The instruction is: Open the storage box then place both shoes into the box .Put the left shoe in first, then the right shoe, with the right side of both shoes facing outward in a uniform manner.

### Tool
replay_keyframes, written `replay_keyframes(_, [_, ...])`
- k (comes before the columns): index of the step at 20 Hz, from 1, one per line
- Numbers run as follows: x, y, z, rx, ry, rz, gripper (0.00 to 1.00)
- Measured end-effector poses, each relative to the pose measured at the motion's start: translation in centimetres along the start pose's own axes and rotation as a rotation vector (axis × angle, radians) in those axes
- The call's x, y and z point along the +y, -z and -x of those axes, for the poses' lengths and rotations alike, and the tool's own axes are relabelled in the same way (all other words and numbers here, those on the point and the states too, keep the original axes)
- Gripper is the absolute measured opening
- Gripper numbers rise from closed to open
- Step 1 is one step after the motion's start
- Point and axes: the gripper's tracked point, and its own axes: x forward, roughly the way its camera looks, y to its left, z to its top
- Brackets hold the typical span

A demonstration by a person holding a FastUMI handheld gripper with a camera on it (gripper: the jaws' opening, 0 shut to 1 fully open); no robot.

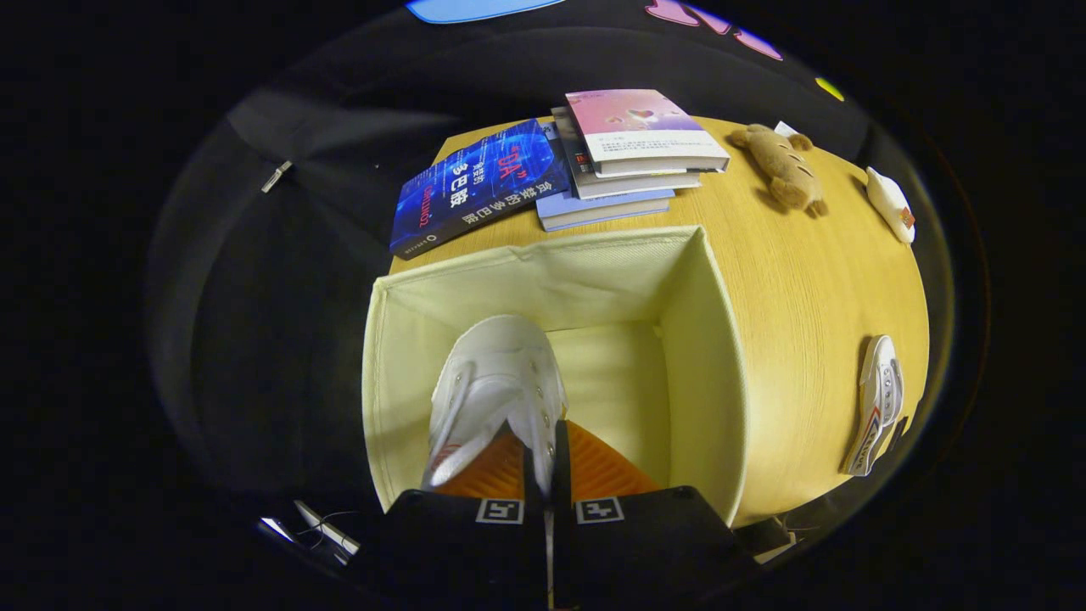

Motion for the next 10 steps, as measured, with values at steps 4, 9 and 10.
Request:
replay_keyframes(4, [0.4, 0.8, -0.9, 0.028, -0.017, -0.005, 0.1])
replay_keyframes(9, [1.3, 2.1, -1.4, 0.059, -0.062, 0.0, 0.17])
replay_keyframes(10, [1.8, 2.4, -1.5, 0.062, -0.088, 0.004, 0.19])
